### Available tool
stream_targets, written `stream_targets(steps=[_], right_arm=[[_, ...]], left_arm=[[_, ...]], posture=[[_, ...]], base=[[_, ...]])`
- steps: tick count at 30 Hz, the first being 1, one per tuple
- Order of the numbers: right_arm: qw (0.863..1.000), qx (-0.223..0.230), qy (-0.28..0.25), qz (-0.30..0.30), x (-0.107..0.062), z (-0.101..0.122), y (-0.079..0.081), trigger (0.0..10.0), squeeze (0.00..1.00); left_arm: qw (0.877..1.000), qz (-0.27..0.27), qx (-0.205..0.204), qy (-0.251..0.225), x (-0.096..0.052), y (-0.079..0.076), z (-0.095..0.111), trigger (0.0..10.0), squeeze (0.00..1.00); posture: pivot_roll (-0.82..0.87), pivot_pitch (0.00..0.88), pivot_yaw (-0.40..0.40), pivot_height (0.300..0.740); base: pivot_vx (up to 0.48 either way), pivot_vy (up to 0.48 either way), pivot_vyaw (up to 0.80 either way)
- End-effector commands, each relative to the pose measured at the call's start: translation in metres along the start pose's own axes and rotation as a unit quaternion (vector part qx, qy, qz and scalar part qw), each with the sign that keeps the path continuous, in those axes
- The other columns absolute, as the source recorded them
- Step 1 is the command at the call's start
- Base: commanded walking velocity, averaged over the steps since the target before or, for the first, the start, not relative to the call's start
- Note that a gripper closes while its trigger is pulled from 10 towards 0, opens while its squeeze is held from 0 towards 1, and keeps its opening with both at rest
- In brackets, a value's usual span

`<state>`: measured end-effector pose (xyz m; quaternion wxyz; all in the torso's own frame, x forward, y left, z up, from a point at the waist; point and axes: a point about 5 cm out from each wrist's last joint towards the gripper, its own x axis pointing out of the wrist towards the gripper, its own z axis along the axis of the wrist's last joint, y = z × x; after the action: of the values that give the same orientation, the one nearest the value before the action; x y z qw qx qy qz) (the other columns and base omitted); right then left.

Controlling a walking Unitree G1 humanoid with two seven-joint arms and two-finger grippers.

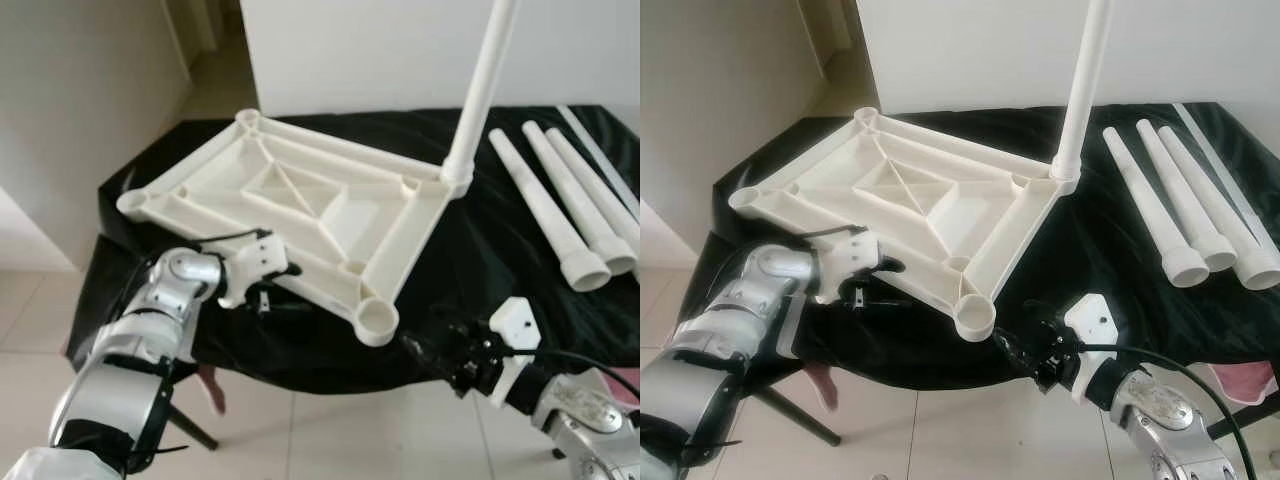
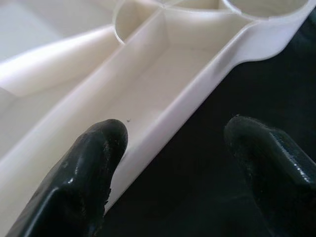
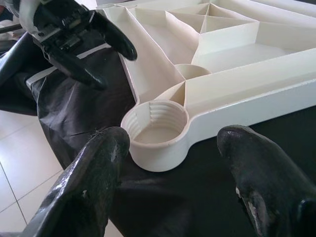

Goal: Building children table

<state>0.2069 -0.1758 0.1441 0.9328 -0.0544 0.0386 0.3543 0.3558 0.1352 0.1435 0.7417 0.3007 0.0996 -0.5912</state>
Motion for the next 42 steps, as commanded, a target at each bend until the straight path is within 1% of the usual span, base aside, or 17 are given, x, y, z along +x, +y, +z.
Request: stream_targets(steps=[1,3,5,8,15,18,19,22,24,32,33,34,37,38,39,40,42], right_arm=[[1.000,0.000,0.003,0.003,0.000,0.001,-0.002,10.0,0.00],[1.000,-0.001,0.002,0.003,0.001,0.002,-0.003,10.0,0.00],[1.000,-0.002,-0.001,0.003,0.003,0.003,-0.003,10.0,0.00],[1.000,-0.002,0.000,0.003,0.004,0.002,-0.001,10.0,0.00],[1.000,-0.003,0.000,0.002,0.004,0.002,-0.001,10.0,0.00],[1.000,-0.005,0.000,0.000,0.004,0.003,-0.002,10.0,0.00],[1.000,-0.005,0.000,0.000,0.004,0.003,-0.002,10.0,0.00],[1.000,-0.006,-0.001,-0.001,0.004,0.003,-0.002,10.0,0.00],[1.000,-0.006,-0.001,-0.003,0.004,0.004,-0.002,10.0,0.00],[1.000,-0.008,-0.004,-0.007,0.006,0.005,-0.002,10.0,0.00],[1.000,-0.009,-0.006,-0.008,0.006,0.005,-0.002,10.0,0.00],[1.000,-0.010,-0.006,-0.012,0.005,0.005,-0.003,10.0,0.00],[1.000,-0.010,-0.005,-0.015,0.004,0.005,-0.003,10.0,0.00],[1.000,-0.009,-0.004,-0.018,0.002,0.004,-0.003,10.0,0.00],[1.000,-0.009,-0.003,-0.019,0.002,0.004,-0.003,10.0,0.00],[1.000,-0.009,-0.003,-0.019,0.002,0.004,-0.003,10.0,0.00],[1.000,-0.010,-0.002,-0.020,0.002,0.004,-0.004,10.0,0.00]], left_arm=[[0.986,0.168,-0.003,0.025,0.003,0.017,-0.003,10.0,0.00],[0.982,0.186,-0.013,0.036,0.005,0.020,-0.004,10.0,0.00],[0.973,0.223,-0.020,0.052,0.007,0.025,-0.003,10.0,0.00],[0.969,0.242,-0.026,0.050,0.008,0.029,0.001,10.0,0.00],[0.964,0.253,-0.028,0.075,0.010,0.032,0.000,10.0,0.00],[0.956,0.266,-0.041,0.111,0.010,0.033,-0.006,10.0,0.00],[0.956,0.266,-0.041,0.111,0.010,0.033,-0.006,10.0,0.00],[0.950,0.274,-0.038,0.147,0.010,0.033,-0.011,10.0,0.00],[0.941,0.281,-0.043,0.185,0.008,0.032,-0.017,10.0,0.00],[0.927,0.301,-0.081,0.207,0.006,0.035,-0.019,10.0,0.00],[0.929,0.299,-0.081,0.203,0.007,0.036,-0.017,10.0,0.00],[0.936,0.286,-0.078,0.192,0.009,0.036,-0.013,10.0,0.00],[0.940,0.277,-0.077,0.183,0.012,0.035,-0.011,10.0,0.00],[0.952,0.246,-0.069,0.167,0.018,0.031,-0.008,10.0,0.00],[0.960,0.220,-0.060,0.162,0.021,0.027,-0.008,10.0,0.00],[0.960,0.220,-0.060,0.162,0.021,0.027,-0.008,10.0,0.00],[0.967,0.188,-0.051,0.163,0.025,0.021,-0.010,10.0,0.00]], posture=[[-0.15,0.035,0.070,0.740],[-0.15,0.032,0.074,0.740],[-0.15,0.030,0.077,0.740],[-0.16,0.026,0.083,0.740],[-0.17,0.018,0.092,0.740],[-0.17,0.016,0.097,0.740],[-0.17,0.016,0.097,0.740],[-0.18,0.015,0.098,0.740],[-0.18,0.015,0.100,0.740],[-0.18,0.013,0.105,0.740],[-0.19,0.015,0.108,0.740],[-0.19,0.015,0.110,0.740],[-0.19,0.018,0.110,0.740],[-0.19,0.020,0.109,0.740],[-0.18,0.023,0.106,0.740],[-0.18,0.023,0.106,0.740],[-0.18,0.027,0.104,0.740]], base=[[0.000,0.000,0.00],[0.000,0.000,0.00],[0.000,0.000,0.00],[0.000,0.000,0.00],[0.000,0.000,0.00],[0.000,0.000,0.00],[0.000,0.000,0.00],[0.000,0.000,0.00],[0.000,0.000,0.00],[0.000,0.000,0.00],[0.000,0.000,0.00],[0.000,0.000,0.00],[0.000,0.000,0.00],[0.000,0.000,0.00],[0.000,0.000,0.00],[0.000,0.000,0.00],[0.000,0.000,0.00]])
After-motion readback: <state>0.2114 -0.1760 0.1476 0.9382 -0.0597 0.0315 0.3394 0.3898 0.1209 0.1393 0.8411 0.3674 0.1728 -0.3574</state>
